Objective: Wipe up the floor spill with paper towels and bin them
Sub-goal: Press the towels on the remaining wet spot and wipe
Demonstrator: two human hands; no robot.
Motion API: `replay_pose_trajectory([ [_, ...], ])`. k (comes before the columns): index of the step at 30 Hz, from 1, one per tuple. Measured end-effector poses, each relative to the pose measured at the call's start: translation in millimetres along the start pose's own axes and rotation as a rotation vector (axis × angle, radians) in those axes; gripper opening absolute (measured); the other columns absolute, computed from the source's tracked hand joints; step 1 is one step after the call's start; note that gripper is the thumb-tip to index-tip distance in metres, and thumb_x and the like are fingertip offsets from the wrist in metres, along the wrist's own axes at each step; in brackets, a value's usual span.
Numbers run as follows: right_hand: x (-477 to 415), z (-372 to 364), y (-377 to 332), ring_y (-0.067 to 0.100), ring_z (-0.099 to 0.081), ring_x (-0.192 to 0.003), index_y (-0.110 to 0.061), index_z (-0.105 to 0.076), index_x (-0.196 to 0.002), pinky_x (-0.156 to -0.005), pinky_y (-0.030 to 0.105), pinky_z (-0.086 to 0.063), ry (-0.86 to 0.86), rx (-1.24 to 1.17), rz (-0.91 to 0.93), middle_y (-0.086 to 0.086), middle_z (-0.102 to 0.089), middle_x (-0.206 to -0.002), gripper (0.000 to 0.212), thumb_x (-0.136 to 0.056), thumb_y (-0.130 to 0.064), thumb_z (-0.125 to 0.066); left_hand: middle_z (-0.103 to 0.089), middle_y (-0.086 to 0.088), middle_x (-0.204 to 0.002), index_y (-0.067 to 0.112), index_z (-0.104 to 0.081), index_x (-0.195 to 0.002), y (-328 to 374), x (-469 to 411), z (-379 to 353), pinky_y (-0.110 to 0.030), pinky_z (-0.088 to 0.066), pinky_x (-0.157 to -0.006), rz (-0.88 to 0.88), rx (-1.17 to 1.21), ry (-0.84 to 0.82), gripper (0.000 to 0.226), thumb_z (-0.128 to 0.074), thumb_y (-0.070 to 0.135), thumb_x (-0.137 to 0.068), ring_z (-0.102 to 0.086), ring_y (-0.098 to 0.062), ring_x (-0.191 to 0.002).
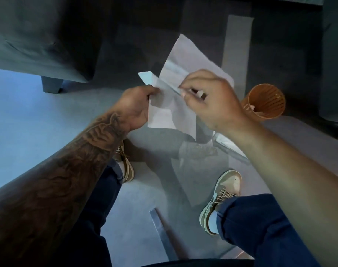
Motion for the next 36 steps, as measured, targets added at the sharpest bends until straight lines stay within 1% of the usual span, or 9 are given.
replay_pose_trajectory([
  [4,11,-16,-7,0.009,-0.065,-0.103,-0.015,-0.078,-0.103,-0.084,0.028,-0.054,-0.088,-0.005,0.041,-0.008,-0.069,-0.114,0.019,-0.091,-0.02,-0.064,-0.07,-0.018,-0.113,-0.002,-0.06,-0.127,0,1,1,-0.044,-0.056,-0.091,0.023,0.064,-0.054,0.04,-0.039,0.017,-0.098,-0.068,-0.033,-0.1],
  [9,17,-25,-6,0.007,-0.063,-0.116,-0.019,-0.078,-0.103,-0.095,0.036,-0.053,-0.239,-0.019,0.071,-0.008,-0.066,-0.13,0.021,-0.09,-0.019,-0.062,-0.07,-0.011,-0.07,0.004,-0.069,-0.079,3,3,4,-0.03,-0.056,-0.067,0.077,-0.004,-0.18,0.044,-0.034,0.022,-0.099,-0.068,-0.024,-0.063],
  [11,19,-28,-8,0.008,-0.063,-0.116,-0.019,-0.077,-0.104,-0.095,0.037,-0.052,-0.264,-0.035,0.076,-0.008,-0.066,-0.13,0.019,-0.091,-0.018,-0.062,-0.066,-0.01,-0.064,0.004,-0.064,-0.077,2,2,7,-0.031,-0.053,-0.067,0.101,-0.031,-0.178,0.041,-0.034,0.02,-0.098,-0.065,-0.023,-0.058],
  [14,16,-25,-9,0.011,-0.066,-0.102,-0.017,-0.071,-0.104,-0.088,0.034,-0.053,-0.195,-0.084,-0.035,-0.007,-0.071,-0.114,0.016,-0.094,-0.02,-0.059,-0.062,-0.007,-0.06,0.005,-0.06,-0.072,1,1,10,-0.031,-0.053,-0.065,0.107,-0.089,-0.149,0.035,-0.038,0.015,-0.098,-0.063,-0.019,-0.054],
  [18,4,-4,8,0.003,-0.052,-0.068,-0.021,-0.059,-0.093,-0.065,0.029,-0.045,0.058,-0.062,-0.25,-0.011,-0.059,-0.075,0.01,-0.099,-0.022,-0.051,-0.054,-0.004,-0.039,0.002,-0.054,-0.033,-2,2,12,-0.019,-0.052,-0.047,0.081,-0.167,-0.202,0.072,-0.037,0.011,-0.102,-0.062,-0.013,-0.042],
  [21,2,-2,7,0.0,-0.052,-0.067,-0.023,-0.063,-0.096,-0.061,0.021,-0.041,0.074,-0.065,-0.237,-0.013,-0.058,-0.072,0.015,-0.1,-0.02,-0.049,-0.073,-0.008,-0.071,0.005,-0.072,-0.076,-1,-1,15,-0.026,-0.059,-0.06,0.131,-0.136,-0.186,0.04,-0.04,0.013,-0.099,-0.071,-0.02,-0.065],
  [23,7,-12,-2,0.002,-0.062,-0.078,-0.022,-0.07,-0.104,-0.071,0.025,-0.051,-0.022,-0.086,-0.171,-0.013,-0.069,-0.085,0.022,-0.099,-0.017,-0.05,-0.075,-0.011,-0.084,0.003,-0.066,-0.099,1,3,17,-0.03,-0.061,-0.065,0.158,-0.113,-0.161,0.027,-0.041,0.014,-0.098,-0.073,-0.024,-0.071],
  [26,16,-26,-9,0.006,-0.066,-0.107,-0.022,-0.072,-0.116,-0.092,0.029,-0.054,-0.159,-0.069,-0.089,-0.012,-0.072,-0.115,0.032,-0.097,-0.009,-0.051,-0.074,-0.011,-0.074,0.002,-0.064,-0.095,2,5,18,-0.026,-0.058,-0.056,0.168,-0.088,-0.184,0.033,-0.034,0.017,-0.099,-0.071,-0.023,-0.061],
  [36,22,-42,-11,0.011,-0.061,-0.108,-0.027,-0.073,-0.115,-0.086,0.036,-0.054,-0.223,0.121,0.091,-0.015,-0.072,-0.115,0.037,-0.091,-0.008,-0.051,-0.074,-0.014,-0.09,0.005,-0.073,-0.093,2,3,21,-0.034,-0.059,-0.072,0.117,-0.035,-0.194,0.054,-0.045,0.051,-0.099,-0.072,-0.026,-0.076],
])
Point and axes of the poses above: each hand's wrist, its own x-axis away from the middle knuckle, its own z-axis out of the back of the hand, y = z × x, the point moved 2 cm from there along -x, towards the middle knuckle
